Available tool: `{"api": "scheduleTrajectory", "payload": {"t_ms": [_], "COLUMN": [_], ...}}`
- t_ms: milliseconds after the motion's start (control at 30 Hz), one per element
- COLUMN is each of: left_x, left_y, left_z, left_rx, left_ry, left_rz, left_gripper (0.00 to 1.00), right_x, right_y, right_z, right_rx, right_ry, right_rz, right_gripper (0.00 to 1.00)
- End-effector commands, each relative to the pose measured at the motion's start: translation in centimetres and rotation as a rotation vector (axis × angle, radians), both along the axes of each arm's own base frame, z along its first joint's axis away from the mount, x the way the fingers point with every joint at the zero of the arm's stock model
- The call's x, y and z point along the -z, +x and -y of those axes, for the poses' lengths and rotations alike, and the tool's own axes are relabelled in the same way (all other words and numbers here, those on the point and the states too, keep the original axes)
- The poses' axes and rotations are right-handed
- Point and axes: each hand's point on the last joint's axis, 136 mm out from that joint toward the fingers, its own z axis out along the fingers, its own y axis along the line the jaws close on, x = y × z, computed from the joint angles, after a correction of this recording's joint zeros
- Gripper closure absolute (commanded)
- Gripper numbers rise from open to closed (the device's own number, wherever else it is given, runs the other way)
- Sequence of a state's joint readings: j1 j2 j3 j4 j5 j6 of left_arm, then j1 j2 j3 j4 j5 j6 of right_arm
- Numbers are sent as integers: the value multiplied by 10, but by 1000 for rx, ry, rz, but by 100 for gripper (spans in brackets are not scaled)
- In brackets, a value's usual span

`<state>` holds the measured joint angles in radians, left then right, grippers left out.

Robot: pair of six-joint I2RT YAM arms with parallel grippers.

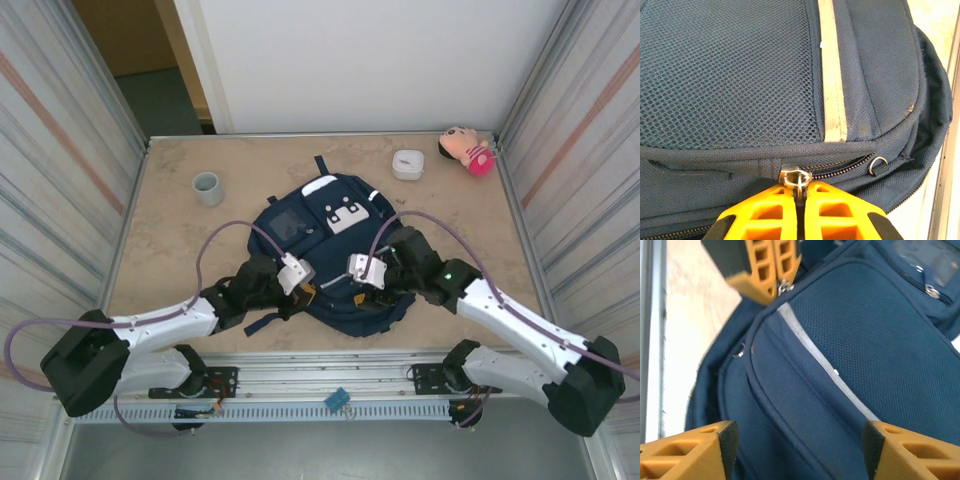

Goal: Pack books, pencil case, and school supplies into a backpack

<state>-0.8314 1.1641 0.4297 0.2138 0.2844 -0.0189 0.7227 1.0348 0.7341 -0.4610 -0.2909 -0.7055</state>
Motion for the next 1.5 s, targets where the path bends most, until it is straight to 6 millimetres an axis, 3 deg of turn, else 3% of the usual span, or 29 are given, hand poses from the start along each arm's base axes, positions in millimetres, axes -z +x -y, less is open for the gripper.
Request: {"api": "scheduleTrajectory", "payload": {"t_ms": [0, 167, 267, 533, 633, 900, 967, 1033, 1200, 1300, 1467], "left_x": [-15, -19, -20, -23, -27, -52, -54, -55, -49, -49, -60], "left_y": [-3, -1, -1, -7, -16, -32, -32, -32, -22, -4, 8], "left_z": [8, 12, 13, 22, 30, 55, 58, 57, 23, -5, -22], "left_rx": [39, 41, 41, 71, 115, 207, 212, 209, 179, 168, 304], "left_ry": [-54, -61, -68, -108, -132, -211, -213, -204, -37, 100, 185], "left_rz": [10, 8, -1, -45, -68, -60, -57, -44, 157, 315, 482], "left_gripper": [100, 100, 100, 100, 100, 94, 88, 75, 39, 31, 27], "right_x": [-7, 20, 31, 16, 11, 11, 13, 13, 10, 8, 3], "right_y": [18, 23, 30, 44, 50, 51, 48, 42, 20, 18, 19], "right_z": [-20, -26, -27, -43, -48, -57, -54, -47, -25, -18, -16], "right_rx": [-198, -258, -255, -166, -133, -158, -183, -229, -375, -402, -417], "right_ry": [-34, -91, -126, -6, 31, 62, 60, 54, 28, 23, 30], "right_rz": [242, 268, 299, 313, 318, 318, 307, 269, 188, 184, 185], "right_gripper": [35, 40, 49, 95, 100, 100, 100, 100, 100, 100, 100]}}
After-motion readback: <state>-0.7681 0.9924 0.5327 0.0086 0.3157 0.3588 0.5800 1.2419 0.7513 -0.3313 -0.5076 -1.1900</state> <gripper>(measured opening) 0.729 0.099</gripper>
